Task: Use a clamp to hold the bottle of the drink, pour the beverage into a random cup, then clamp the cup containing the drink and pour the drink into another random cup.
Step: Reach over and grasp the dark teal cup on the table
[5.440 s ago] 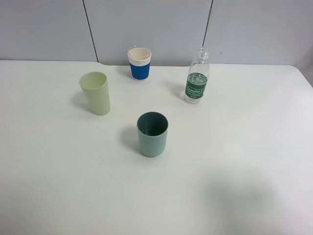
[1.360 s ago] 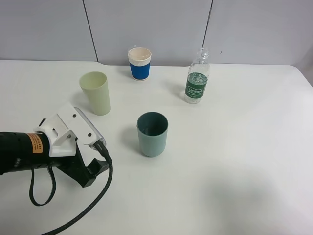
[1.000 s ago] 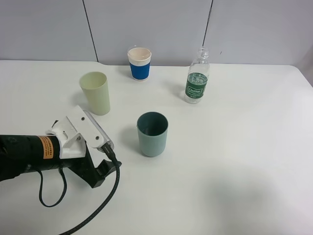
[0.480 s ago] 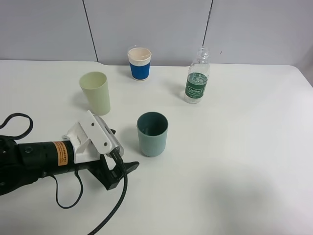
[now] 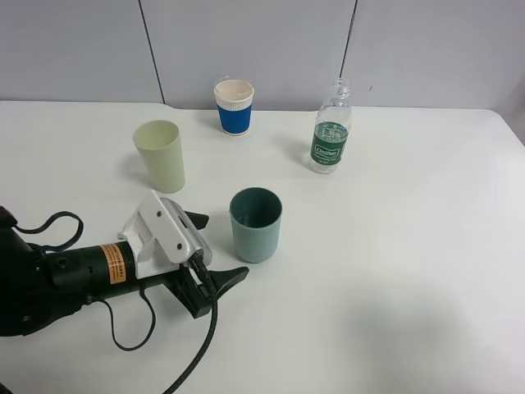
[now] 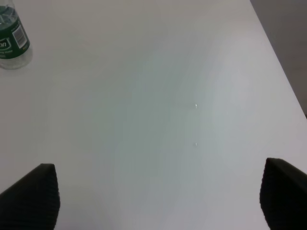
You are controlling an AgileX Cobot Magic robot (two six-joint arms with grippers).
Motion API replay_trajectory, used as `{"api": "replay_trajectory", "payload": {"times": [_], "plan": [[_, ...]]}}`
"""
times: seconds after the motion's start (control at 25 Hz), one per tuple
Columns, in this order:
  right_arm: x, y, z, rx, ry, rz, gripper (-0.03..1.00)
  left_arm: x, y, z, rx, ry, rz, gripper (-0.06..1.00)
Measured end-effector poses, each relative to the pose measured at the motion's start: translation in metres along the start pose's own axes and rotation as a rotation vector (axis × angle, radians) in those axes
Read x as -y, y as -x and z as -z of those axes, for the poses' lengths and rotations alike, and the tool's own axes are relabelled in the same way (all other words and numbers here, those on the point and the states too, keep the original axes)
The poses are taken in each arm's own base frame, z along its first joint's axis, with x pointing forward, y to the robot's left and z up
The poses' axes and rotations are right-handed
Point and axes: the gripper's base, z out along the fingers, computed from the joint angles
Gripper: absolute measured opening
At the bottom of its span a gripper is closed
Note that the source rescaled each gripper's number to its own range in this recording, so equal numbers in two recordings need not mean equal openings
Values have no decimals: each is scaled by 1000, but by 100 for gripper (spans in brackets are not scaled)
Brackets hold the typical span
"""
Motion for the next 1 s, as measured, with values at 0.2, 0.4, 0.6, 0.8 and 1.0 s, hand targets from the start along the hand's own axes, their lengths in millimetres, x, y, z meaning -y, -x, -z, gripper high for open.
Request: {"api": "replay_trajectory", "payload": {"times": [0.2, 0.4, 0.6, 0.8, 1.0], "plan": [[0, 0, 0, 0, 0, 0, 66, -2, -2, -9, 3, -1, -1, 96], [0, 0, 0, 0, 0, 0, 66, -4, 5, -16, 39, 0, -9, 96], [0, 0, 0, 0, 0, 0, 66, -5, 12, -24, 75, -12, -24, 96], [0, 0, 0, 0, 0, 0, 66, -5, 22, -34, 118, -39, -49, 96], [0, 0, 0, 0, 0, 0, 66, -8, 27, -43, 124, -41, -63, 96]]}}
